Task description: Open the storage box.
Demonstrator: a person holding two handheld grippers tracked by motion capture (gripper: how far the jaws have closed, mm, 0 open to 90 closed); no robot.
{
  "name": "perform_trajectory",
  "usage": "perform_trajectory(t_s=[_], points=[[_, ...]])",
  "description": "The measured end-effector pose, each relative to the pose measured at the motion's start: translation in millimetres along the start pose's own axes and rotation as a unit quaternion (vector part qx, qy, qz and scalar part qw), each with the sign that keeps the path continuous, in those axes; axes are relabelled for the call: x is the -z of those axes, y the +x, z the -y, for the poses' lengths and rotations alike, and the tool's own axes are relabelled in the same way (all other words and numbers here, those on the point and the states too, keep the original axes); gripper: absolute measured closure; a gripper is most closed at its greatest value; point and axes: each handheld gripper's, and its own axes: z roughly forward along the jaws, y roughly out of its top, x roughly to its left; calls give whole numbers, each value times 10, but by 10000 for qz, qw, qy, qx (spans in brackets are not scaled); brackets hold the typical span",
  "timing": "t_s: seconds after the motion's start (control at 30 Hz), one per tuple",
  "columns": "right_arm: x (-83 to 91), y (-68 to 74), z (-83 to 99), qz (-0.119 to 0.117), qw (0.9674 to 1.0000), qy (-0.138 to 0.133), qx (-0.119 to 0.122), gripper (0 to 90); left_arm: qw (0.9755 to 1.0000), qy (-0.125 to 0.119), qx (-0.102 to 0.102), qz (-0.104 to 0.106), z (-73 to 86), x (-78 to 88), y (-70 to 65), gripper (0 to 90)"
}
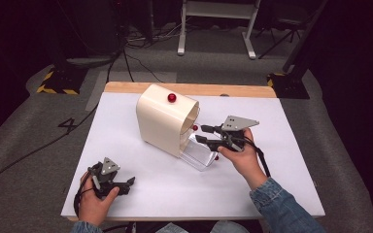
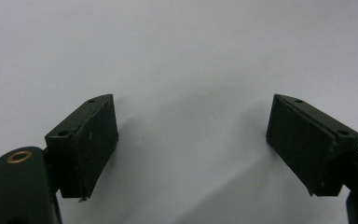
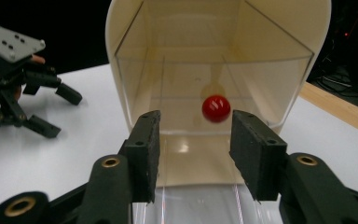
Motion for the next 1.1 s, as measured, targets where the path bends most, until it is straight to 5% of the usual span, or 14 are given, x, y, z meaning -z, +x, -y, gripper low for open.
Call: perform_trajectory(t_s=[0.23,0.43,0.8,1.1], points=[[-113,-73,-31,-18,10000,-45,12,573,10000,-23,-10,-1,6,-1,-3,167],[-202,-131,16,-70,10000,2,66,721,10000,-56,-44,-38,17,3,-15,170],[-154,-103,25,-17,9996,-51,278,745,10000,-48,-28,-33,15,1,-13,169],[46,-41,16,71,9992,-68,379,745,10000,-42,-13,-8,11,-1,-9,168]])
